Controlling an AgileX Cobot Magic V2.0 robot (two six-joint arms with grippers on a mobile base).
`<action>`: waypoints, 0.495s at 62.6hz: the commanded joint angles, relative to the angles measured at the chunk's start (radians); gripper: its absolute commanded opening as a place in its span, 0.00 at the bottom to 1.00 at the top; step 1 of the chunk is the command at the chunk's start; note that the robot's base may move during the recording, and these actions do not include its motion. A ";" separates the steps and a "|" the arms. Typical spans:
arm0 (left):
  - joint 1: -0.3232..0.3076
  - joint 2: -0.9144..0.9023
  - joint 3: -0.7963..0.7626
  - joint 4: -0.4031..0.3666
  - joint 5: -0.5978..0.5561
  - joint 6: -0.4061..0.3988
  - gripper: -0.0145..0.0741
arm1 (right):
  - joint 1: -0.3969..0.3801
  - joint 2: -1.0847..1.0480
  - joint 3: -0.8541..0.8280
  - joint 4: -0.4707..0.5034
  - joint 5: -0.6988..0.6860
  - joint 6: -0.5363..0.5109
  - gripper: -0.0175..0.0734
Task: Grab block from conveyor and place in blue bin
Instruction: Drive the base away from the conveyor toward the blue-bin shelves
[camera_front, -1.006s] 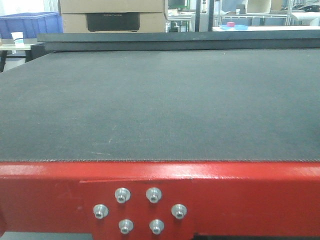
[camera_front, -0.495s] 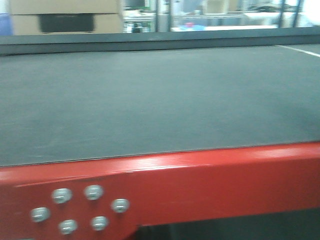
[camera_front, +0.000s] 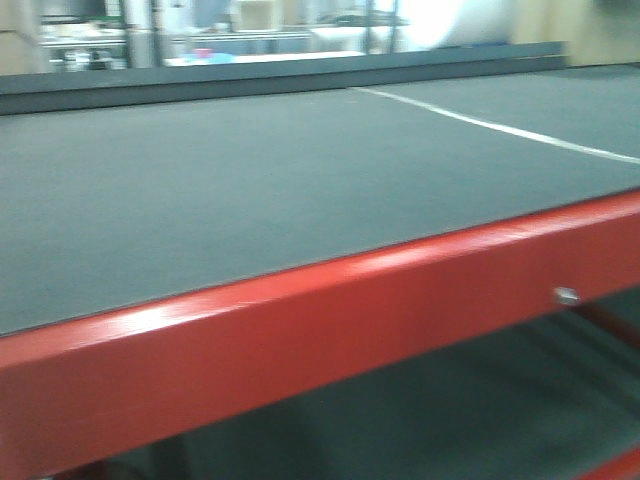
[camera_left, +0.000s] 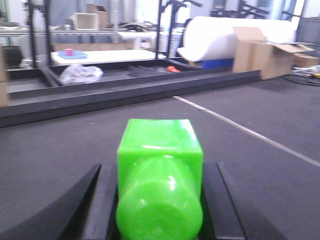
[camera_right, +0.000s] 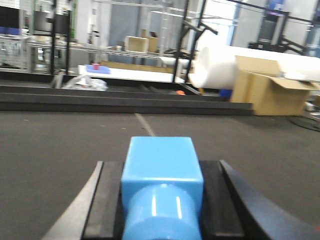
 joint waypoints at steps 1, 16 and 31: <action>-0.007 -0.004 -0.002 0.004 -0.022 0.001 0.04 | 0.002 -0.005 0.003 -0.005 -0.011 -0.006 0.01; -0.007 -0.004 -0.002 0.004 -0.022 0.001 0.04 | 0.002 -0.005 0.003 -0.005 -0.011 -0.006 0.01; -0.007 -0.004 -0.002 0.004 -0.022 0.001 0.04 | 0.002 -0.005 0.003 -0.005 -0.011 -0.006 0.01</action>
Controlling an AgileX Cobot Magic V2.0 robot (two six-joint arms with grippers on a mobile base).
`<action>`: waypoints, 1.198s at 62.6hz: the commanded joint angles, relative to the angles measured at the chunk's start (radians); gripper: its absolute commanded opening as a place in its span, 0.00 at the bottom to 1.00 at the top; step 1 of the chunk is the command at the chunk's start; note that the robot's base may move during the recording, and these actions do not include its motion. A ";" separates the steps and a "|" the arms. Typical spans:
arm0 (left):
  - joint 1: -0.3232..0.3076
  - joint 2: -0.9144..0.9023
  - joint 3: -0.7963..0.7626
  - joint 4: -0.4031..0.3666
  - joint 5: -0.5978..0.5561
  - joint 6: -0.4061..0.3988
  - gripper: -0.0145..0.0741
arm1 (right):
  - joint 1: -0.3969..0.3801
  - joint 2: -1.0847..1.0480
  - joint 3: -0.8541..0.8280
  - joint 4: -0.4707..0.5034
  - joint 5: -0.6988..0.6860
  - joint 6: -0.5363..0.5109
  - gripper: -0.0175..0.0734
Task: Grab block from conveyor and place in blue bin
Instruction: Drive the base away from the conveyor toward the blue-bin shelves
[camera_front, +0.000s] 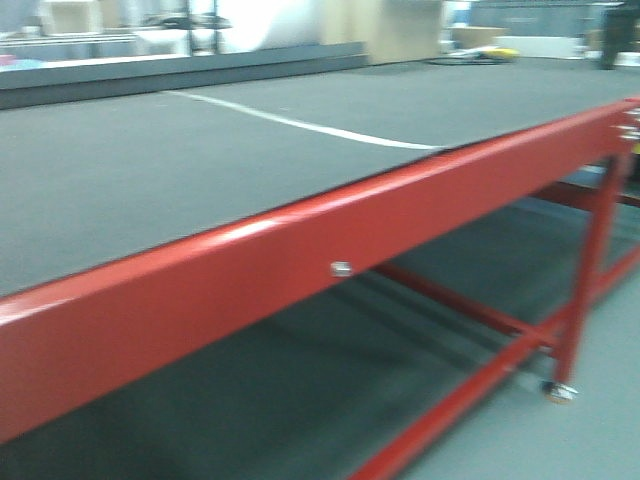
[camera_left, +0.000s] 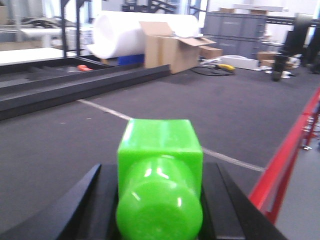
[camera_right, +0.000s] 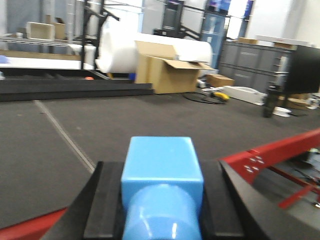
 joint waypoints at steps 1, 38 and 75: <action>-0.007 -0.004 -0.002 0.004 -0.022 0.001 0.04 | 0.002 -0.005 0.003 -0.005 -0.011 -0.006 0.01; -0.007 -0.004 -0.002 0.004 -0.022 0.001 0.04 | 0.002 -0.005 0.003 -0.005 -0.011 -0.006 0.01; -0.007 -0.004 -0.002 0.004 -0.022 0.001 0.04 | 0.002 -0.005 0.003 -0.005 -0.012 -0.006 0.01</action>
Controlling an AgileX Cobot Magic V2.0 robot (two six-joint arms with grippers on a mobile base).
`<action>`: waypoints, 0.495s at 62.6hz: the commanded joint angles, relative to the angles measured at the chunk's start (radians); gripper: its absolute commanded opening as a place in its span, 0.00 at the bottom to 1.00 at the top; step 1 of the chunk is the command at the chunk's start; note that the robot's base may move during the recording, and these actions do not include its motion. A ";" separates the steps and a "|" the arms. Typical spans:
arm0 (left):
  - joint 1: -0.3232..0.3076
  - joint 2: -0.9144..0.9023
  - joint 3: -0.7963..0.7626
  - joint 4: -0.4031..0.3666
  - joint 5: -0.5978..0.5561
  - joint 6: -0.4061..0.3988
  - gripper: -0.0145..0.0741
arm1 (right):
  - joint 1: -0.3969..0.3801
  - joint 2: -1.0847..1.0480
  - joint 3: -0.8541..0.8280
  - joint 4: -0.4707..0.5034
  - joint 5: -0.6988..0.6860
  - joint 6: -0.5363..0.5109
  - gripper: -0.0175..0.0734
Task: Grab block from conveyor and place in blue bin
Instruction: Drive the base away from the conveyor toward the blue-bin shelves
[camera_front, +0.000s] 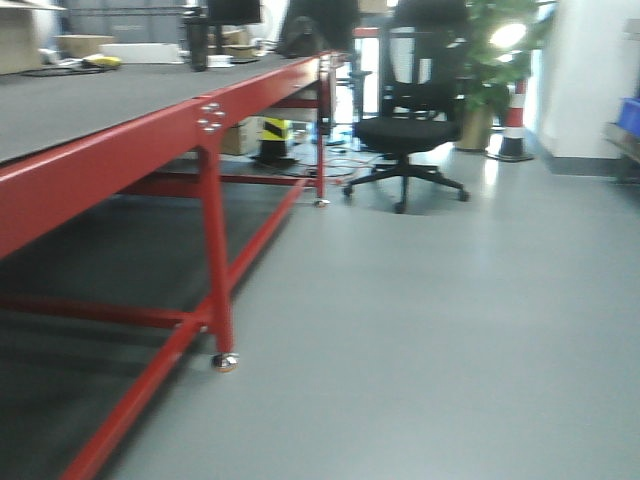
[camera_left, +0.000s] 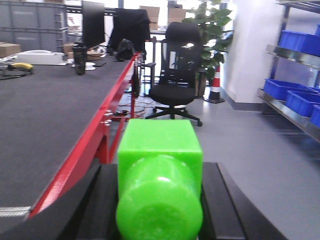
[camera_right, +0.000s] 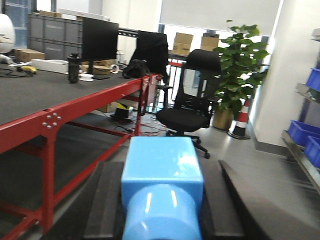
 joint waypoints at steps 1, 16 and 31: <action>-0.007 -0.004 -0.002 0.004 -0.022 0.001 0.04 | 0.002 -0.005 0.003 -0.005 -0.012 -0.006 0.01; -0.007 -0.004 -0.002 0.004 -0.022 0.001 0.04 | 0.002 -0.005 0.003 -0.005 -0.012 -0.006 0.01; -0.007 -0.004 -0.002 0.004 -0.022 0.001 0.04 | 0.002 -0.005 0.003 -0.005 -0.012 -0.006 0.01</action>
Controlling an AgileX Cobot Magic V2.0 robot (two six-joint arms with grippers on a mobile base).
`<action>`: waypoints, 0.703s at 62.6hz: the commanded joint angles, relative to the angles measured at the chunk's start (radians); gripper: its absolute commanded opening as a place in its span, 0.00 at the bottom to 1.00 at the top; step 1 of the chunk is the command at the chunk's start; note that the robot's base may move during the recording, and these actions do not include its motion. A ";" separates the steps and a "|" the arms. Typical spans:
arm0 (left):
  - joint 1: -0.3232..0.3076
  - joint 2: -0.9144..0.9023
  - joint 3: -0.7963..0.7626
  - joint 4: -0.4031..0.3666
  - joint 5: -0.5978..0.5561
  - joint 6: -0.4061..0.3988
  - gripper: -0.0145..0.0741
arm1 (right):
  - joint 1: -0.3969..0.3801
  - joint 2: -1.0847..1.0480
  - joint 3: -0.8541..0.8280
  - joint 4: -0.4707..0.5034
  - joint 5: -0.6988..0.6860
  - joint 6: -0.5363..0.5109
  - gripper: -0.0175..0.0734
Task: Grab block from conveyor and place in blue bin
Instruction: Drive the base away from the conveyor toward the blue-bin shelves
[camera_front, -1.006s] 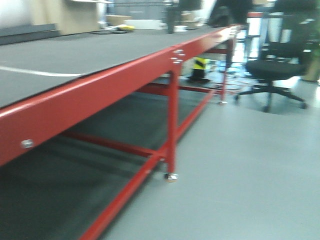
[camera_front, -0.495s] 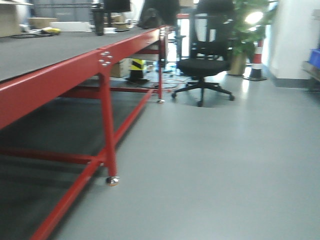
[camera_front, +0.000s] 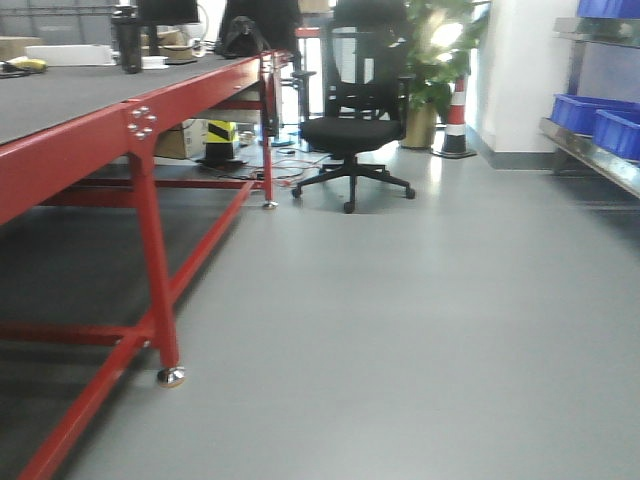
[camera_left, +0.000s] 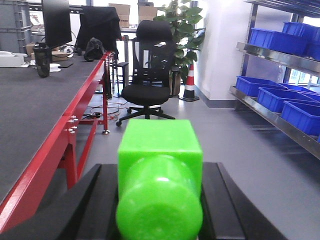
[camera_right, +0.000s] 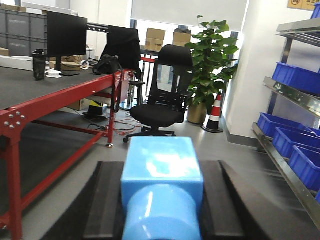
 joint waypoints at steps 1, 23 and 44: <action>-0.007 -0.004 -0.002 0.004 -0.022 0.001 0.04 | 0.002 -0.005 0.003 -0.005 -0.012 -0.006 0.01; -0.007 -0.004 -0.002 0.004 -0.022 0.001 0.04 | 0.002 -0.005 0.003 -0.005 -0.012 -0.006 0.01; -0.007 -0.004 -0.002 0.004 -0.022 0.001 0.04 | 0.002 -0.005 0.003 -0.005 -0.012 -0.006 0.01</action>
